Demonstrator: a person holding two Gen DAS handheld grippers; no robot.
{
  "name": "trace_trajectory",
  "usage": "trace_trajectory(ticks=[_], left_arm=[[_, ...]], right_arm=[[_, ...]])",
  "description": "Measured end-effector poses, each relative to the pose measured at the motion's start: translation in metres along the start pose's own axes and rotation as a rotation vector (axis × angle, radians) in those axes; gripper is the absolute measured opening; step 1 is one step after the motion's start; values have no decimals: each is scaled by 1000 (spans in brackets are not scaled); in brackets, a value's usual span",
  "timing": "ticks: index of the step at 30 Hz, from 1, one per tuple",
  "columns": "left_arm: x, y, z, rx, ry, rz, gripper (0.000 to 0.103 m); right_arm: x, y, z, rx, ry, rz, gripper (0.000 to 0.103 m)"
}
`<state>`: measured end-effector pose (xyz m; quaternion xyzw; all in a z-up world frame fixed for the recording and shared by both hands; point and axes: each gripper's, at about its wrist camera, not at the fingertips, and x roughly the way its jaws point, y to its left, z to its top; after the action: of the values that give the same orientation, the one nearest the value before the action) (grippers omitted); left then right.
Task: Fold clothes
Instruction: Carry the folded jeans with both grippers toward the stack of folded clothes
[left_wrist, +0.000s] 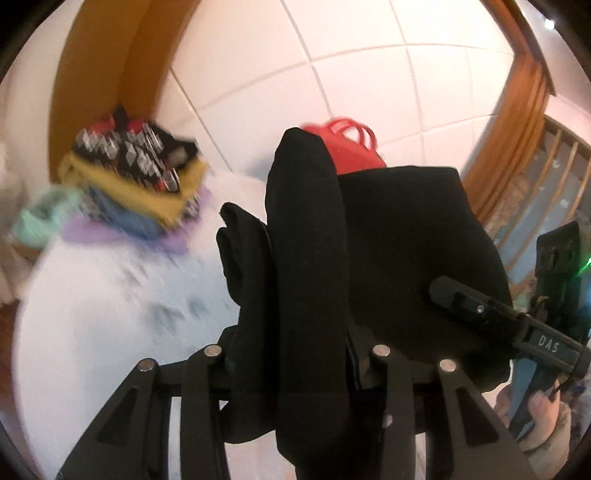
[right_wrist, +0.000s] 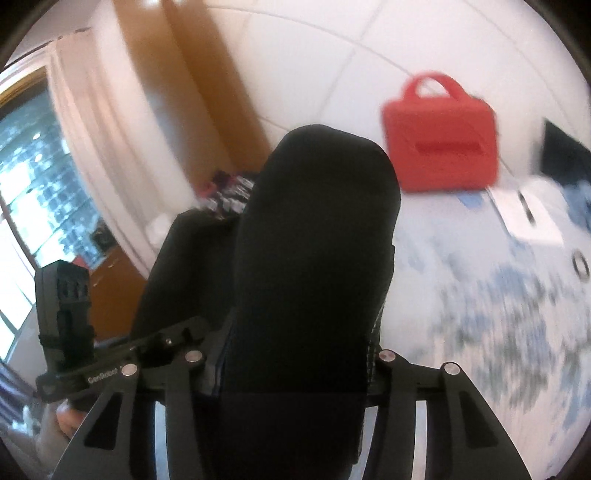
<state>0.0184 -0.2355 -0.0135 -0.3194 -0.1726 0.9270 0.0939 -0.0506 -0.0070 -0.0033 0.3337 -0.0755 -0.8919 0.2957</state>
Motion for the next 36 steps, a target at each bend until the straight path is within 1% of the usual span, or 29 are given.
trace_trajectory(ticks=[5, 8, 12, 17, 21, 22, 25, 26, 29, 31, 32, 33, 34, 35, 36], left_arm=[[-35, 15, 69, -2, -42, 118, 39], [-52, 35, 106, -9, -75, 163, 39], [-66, 63, 157, 25, -106, 218, 39], [-85, 105, 232, 109, -138, 266, 39], [-88, 134, 289, 171, -140, 296, 39], [-83, 143, 303, 183, -131, 299, 39], [-63, 167, 336, 205, -102, 301, 39], [-47, 179, 342, 198, -78, 294, 39], [4, 217, 358, 174, -5, 273, 40], [50, 249, 345, 140, 89, 272, 43], [76, 266, 336, 120, 140, 276, 46], [104, 282, 320, 112, 187, 301, 47], [132, 297, 304, 103, 235, 326, 53], [160, 313, 289, 95, 282, 351, 70], [171, 323, 278, 85, 267, 371, 73]], right_arm=[[23, 22, 70, -30, 19, 121, 48], [42, 40, 109, -59, 21, 194, 48], [76, 73, 157, -71, -4, 271, 48], [129, 104, 210, -9, -56, 346, 49], [167, 127, 247, 53, -103, 390, 49], [177, 130, 254, 73, -110, 400, 48], [214, 129, 281, 127, -122, 414, 49], [230, 126, 288, 147, -121, 417, 49], [271, 107, 296, 205, -97, 406, 49], [306, 87, 289, 257, -41, 382, 51], [325, 77, 281, 271, -3, 351, 53], [346, 67, 273, 274, 40, 301, 55], [372, 57, 260, 270, 97, 231, 59], [403, 46, 244, 269, 168, 154, 62], [432, 34, 228, 273, 236, 91, 68]])
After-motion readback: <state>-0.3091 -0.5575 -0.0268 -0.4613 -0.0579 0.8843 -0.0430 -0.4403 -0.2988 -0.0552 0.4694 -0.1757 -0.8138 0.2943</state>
